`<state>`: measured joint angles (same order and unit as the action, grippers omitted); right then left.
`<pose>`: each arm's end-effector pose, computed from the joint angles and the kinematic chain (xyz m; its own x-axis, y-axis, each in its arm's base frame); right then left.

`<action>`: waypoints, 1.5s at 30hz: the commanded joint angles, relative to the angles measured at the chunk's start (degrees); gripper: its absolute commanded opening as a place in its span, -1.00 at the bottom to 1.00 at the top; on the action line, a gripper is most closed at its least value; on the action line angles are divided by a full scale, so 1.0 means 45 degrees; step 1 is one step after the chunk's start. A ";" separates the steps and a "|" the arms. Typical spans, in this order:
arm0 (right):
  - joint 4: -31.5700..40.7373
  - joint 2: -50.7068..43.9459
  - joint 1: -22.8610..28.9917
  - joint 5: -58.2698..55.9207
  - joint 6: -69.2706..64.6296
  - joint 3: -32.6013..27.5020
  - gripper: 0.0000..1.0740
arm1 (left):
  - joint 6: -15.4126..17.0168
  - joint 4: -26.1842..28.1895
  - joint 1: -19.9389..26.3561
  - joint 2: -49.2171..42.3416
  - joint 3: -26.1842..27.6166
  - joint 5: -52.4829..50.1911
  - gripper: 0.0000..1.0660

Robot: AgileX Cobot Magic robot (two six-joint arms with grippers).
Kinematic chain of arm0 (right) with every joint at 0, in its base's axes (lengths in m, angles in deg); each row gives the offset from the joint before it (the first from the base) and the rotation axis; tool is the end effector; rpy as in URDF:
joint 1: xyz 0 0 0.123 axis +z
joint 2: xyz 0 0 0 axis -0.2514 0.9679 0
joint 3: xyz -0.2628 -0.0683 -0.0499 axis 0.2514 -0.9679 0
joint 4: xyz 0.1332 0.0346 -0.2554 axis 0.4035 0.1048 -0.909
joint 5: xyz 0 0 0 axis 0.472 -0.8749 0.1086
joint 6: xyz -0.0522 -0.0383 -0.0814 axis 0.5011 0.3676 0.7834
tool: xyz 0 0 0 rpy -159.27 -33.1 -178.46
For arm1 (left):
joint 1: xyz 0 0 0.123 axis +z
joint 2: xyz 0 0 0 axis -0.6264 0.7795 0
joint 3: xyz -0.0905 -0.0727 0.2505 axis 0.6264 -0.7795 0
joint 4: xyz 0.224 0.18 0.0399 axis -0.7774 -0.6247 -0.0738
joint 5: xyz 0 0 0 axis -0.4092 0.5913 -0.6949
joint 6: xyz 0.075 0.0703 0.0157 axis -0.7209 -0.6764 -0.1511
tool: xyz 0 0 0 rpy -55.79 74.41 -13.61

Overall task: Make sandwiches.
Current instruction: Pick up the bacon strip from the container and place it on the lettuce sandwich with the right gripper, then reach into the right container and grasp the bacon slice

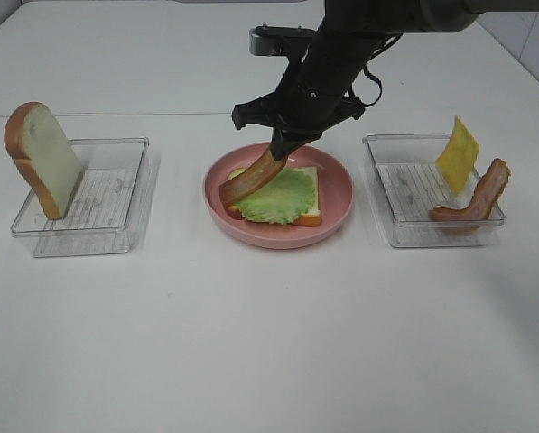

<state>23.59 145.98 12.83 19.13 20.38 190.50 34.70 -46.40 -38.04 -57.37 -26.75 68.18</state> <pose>0.4576 0.2488 0.1382 -0.8281 -0.3449 -0.4418 -0.4368 0.8911 0.1230 0.0459 0.0042 0.2937 -0.4533 -0.0404 -0.8904 -0.0591 0.9981 -0.0152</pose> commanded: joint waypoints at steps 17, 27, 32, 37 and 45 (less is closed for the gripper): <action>-0.0738 0.0038 -0.0038 -0.0420 -0.0255 -0.0025 -0.01 | -0.0038 0.0115 -0.0038 -0.0267 0.0000 -0.0140 0.75; -0.1337 -0.1273 -0.0025 -0.1541 -0.0229 -0.0025 0.80 | -0.0038 0.0115 -0.0038 -0.0267 0.0000 -0.0140 0.75; -0.1884 -0.2241 -0.0051 -0.3476 -0.0306 -0.0025 0.80 | -0.0038 0.0115 -0.0038 -0.0267 0.0000 -0.0140 0.75; -0.2890 -0.3094 -0.0255 -0.5348 -0.1159 -0.0025 0.80 | -0.0038 0.0115 -0.0038 -0.0267 0.0000 -0.0140 0.75; -0.2203 -0.3552 -0.2878 -0.7207 -0.1044 -0.0038 0.80 | -0.0038 0.0115 -0.0038 -0.0267 0.0000 -0.0140 0.75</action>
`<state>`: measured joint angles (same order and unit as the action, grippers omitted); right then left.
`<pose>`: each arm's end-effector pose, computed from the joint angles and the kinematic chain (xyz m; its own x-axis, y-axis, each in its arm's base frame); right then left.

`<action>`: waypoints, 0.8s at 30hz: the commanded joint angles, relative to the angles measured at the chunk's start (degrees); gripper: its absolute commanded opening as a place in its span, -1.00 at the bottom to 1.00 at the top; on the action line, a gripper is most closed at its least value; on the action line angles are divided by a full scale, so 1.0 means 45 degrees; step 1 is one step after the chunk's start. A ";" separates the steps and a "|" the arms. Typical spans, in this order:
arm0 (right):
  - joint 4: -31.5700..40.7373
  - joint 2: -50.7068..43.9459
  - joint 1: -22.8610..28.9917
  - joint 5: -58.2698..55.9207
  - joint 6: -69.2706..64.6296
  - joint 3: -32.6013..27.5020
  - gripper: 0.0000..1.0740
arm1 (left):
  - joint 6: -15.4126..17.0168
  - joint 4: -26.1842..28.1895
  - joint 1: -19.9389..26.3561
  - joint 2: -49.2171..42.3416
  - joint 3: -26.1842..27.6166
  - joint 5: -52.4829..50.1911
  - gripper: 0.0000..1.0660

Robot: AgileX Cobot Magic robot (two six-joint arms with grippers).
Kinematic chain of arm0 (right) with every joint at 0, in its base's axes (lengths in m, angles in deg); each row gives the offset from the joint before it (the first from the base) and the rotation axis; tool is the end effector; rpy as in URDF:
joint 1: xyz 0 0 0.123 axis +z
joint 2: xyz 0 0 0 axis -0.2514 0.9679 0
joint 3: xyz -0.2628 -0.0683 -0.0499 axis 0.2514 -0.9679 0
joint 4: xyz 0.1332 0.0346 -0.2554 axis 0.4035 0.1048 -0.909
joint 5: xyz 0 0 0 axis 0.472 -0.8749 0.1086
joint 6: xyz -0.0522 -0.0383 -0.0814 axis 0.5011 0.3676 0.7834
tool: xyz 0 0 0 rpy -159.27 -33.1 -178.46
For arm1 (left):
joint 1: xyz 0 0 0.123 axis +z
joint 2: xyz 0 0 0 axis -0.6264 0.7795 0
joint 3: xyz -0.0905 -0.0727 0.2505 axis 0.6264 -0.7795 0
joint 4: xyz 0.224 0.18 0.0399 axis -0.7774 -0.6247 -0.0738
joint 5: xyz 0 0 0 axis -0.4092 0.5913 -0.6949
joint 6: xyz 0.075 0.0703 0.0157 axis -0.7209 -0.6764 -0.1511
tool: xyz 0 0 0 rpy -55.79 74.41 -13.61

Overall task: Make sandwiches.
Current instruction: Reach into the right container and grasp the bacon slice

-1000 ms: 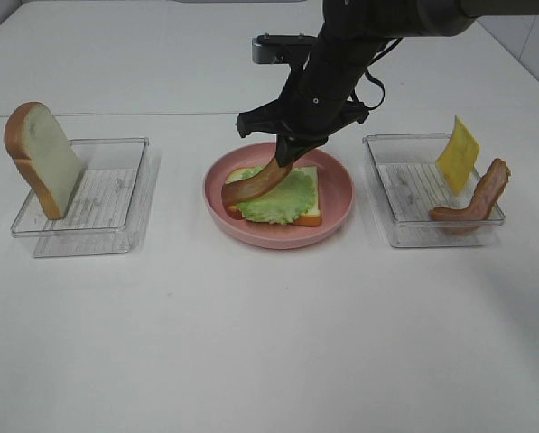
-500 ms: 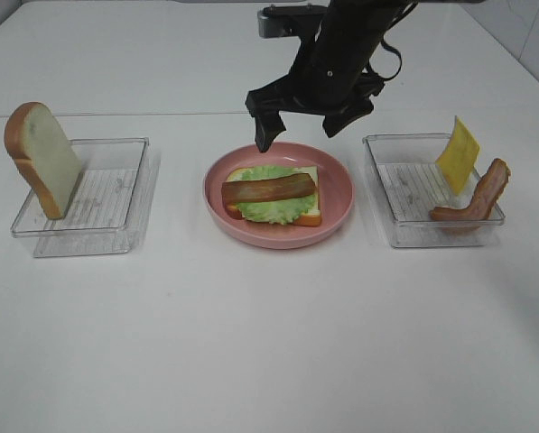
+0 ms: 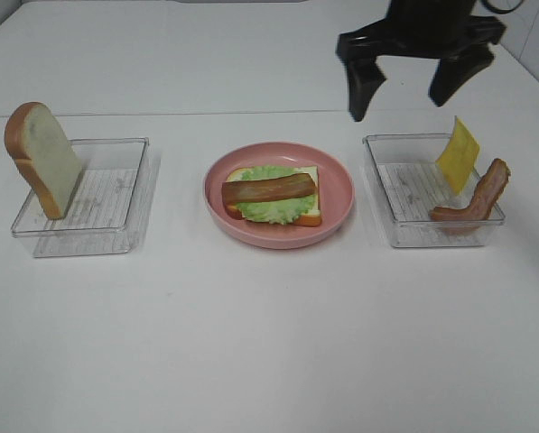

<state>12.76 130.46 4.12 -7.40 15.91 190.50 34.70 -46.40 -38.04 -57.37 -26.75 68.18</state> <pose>0.4330 0.1421 0.2534 -0.9220 -0.2805 -0.2669 -0.2833 0.9586 -0.0290 0.0459 0.0042 0.2937 -0.4533 -0.0404 -0.8904 -0.0591 0.9981 -0.0152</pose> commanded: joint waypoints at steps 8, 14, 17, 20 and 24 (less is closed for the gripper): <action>0.0879 -0.0102 -0.3145 -0.0420 0.0166 -0.1273 0.80 | -0.0038 0.0115 -0.0038 -0.0267 0.0000 -0.0140 0.75; 0.0789 0.0000 -0.3629 0.0688 0.0204 -0.2432 0.80 | -0.0038 0.0115 -0.0038 -0.0267 0.0000 -0.0140 0.75; 0.0751 0.0229 -0.3718 0.1210 0.0331 -0.2623 0.80 | -0.0038 0.0115 -0.0038 -0.0267 0.0000 -0.0140 0.75; 0.0738 0.0522 -0.3718 0.1706 0.0471 -0.2623 0.80 | -0.0038 0.0115 -0.0038 -0.0267 0.0000 -0.0140 0.75; 0.0738 0.0942 -0.3718 0.2063 0.0471 -0.2623 0.80 | -0.0038 0.0115 -0.0038 -0.0267 0.0000 -0.0140 0.75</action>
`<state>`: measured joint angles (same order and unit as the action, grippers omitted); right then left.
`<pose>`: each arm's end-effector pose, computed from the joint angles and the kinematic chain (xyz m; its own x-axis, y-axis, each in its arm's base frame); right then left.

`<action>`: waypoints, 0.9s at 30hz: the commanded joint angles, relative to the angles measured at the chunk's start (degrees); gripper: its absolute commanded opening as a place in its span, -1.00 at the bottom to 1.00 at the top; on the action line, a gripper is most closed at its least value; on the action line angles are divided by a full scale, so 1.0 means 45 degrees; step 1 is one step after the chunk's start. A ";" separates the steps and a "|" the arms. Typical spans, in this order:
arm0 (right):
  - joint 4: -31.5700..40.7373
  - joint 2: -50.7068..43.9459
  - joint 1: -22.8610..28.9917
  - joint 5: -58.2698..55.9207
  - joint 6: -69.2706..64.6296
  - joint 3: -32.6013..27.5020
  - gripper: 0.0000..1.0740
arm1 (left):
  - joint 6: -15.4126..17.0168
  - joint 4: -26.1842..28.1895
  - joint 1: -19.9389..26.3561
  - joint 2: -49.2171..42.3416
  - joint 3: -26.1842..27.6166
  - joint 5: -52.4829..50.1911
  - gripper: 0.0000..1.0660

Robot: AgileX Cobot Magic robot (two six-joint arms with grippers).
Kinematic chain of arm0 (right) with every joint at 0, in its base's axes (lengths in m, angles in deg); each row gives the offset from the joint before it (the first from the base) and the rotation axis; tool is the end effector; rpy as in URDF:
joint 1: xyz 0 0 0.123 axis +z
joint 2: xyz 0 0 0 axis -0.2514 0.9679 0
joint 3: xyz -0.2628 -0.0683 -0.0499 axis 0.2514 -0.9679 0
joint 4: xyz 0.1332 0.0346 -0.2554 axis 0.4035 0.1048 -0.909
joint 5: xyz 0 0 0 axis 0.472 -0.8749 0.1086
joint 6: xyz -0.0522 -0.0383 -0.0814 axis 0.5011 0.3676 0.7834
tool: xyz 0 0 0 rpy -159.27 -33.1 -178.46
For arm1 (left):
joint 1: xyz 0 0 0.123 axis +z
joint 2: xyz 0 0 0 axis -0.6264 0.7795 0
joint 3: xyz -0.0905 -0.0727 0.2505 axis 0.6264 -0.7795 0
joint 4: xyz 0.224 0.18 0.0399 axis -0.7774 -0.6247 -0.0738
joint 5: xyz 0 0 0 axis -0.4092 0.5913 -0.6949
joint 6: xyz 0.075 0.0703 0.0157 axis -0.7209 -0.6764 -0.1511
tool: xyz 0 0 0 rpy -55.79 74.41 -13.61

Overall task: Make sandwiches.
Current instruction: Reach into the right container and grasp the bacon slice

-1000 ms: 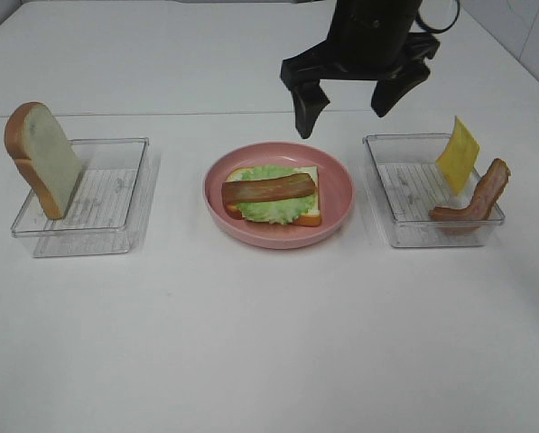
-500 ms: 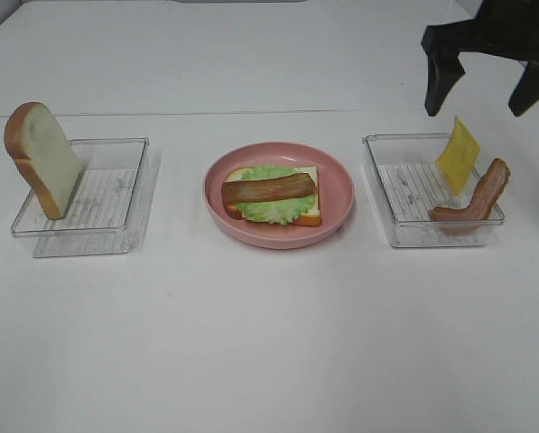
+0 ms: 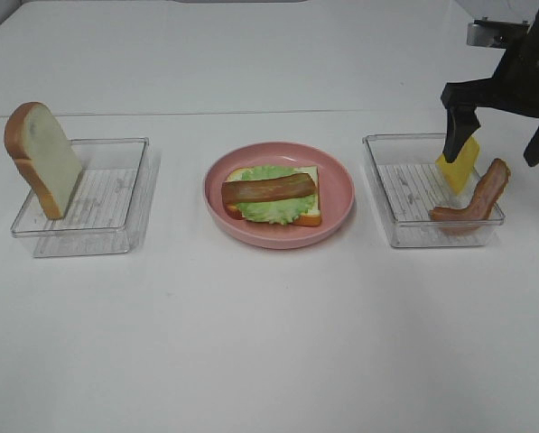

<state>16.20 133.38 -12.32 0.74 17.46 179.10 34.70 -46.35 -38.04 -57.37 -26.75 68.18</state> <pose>0.4453 0.0191 0.1722 -0.9871 -0.0124 -0.1599 -0.0159 0.9997 0.0208 0.0459 0.0041 0.2937 -0.4533 -0.0408 -0.8904 -0.0586 0.9982 -0.0159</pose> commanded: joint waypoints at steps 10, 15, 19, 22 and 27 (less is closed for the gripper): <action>-0.0025 0.1273 -0.0064 0.0357 0.0216 -0.0089 0.79 | -0.0038 0.0102 -0.0038 -0.0267 0.0000 -0.0140 0.75; -0.0025 0.1273 -0.0064 0.0357 0.0216 -0.0089 0.59 | -0.0038 0.0102 -0.0038 -0.0267 0.0000 -0.0140 0.75; -0.0025 0.1273 -0.0064 0.0407 0.0115 -0.0089 0.13 | -0.0038 0.0102 -0.0038 -0.0267 0.0000 -0.0140 0.75; -0.0025 0.1273 -0.0064 0.0357 0.0115 -0.0089 0.00 | -0.0038 0.0102 -0.0038 -0.0267 0.0000 -0.0140 0.75; -0.0038 0.1273 -0.0038 0.0306 0.0115 -0.0089 0.00 | -0.0038 0.0102 -0.0038 -0.0267 0.0000 -0.0140 0.75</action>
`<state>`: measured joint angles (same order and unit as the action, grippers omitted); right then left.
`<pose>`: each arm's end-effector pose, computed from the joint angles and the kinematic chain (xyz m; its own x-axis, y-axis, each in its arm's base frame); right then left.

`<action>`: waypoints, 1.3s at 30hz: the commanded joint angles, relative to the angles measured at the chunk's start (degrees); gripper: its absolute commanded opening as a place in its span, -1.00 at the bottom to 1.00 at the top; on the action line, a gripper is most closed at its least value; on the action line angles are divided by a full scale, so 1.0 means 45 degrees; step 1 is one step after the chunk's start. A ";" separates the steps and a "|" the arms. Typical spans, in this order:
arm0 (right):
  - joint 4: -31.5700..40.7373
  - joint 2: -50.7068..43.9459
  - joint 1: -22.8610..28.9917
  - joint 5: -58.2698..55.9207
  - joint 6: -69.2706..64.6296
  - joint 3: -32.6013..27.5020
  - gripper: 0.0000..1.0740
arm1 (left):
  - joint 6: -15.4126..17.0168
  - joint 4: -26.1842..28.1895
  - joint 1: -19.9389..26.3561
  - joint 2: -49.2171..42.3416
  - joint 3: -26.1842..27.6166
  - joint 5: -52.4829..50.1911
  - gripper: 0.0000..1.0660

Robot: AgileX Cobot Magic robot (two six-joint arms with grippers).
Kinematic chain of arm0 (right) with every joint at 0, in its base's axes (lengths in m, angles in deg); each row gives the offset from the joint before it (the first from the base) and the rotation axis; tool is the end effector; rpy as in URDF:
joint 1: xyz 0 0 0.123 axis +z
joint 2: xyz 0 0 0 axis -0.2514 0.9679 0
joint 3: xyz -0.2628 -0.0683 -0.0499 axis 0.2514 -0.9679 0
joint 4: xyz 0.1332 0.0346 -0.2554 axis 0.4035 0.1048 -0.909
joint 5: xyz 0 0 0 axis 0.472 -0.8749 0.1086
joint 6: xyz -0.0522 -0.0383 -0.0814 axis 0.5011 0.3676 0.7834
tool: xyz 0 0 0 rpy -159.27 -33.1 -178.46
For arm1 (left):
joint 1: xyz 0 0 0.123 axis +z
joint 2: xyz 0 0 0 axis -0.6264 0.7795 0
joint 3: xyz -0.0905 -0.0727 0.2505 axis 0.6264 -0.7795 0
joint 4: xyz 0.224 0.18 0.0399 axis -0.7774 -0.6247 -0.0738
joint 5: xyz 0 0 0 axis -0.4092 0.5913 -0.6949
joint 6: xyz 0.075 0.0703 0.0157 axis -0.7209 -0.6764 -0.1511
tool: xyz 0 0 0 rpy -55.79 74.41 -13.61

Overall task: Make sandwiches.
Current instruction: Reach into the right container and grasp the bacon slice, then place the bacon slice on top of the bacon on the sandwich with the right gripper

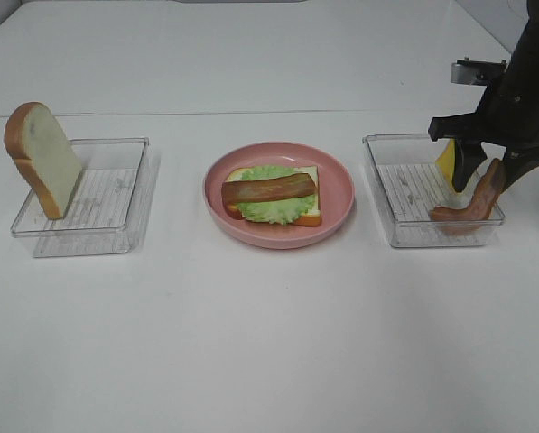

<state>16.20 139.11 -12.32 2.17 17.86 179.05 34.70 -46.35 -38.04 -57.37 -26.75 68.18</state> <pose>0.4504 0.0193 0.1274 -0.9962 -0.0193 -0.0848 -0.0209 0.9996 0.0182 0.0459 0.0041 0.2937 -0.4533 -0.0408 -0.8904 -0.0586 0.9982 -0.0159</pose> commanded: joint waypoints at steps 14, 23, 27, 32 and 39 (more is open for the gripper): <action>-0.0879 0.0000 -0.0038 -0.0013 0.0025 -0.0076 -0.17 | -0.0038 0.0102 -0.0038 -0.0267 0.0000 -0.0140 0.75; -0.0929 0.0000 -0.0038 0.0025 0.0025 -0.0076 -0.92 | -0.0038 0.0102 -0.0038 -0.0267 0.0000 -0.0140 0.75; -0.0942 0.0000 -0.0038 0.0000 0.0025 -0.0076 -1.00 | -0.0038 0.0102 -0.0038 -0.0267 0.0000 -0.0140 0.75; -0.0929 -0.0038 -0.0038 -0.0407 0.0025 0.0089 -1.00 | -0.0038 0.0102 -0.0038 -0.0267 0.0000 -0.0140 0.75; -0.0446 -0.1604 -0.0025 -0.0586 -0.0280 0.0153 -1.00 | -0.0038 0.0102 -0.0038 -0.0267 0.0000 -0.0140 0.75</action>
<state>13.04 135.27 -12.32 0.11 17.34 179.27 34.70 -46.35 -38.04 -57.37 -26.75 68.18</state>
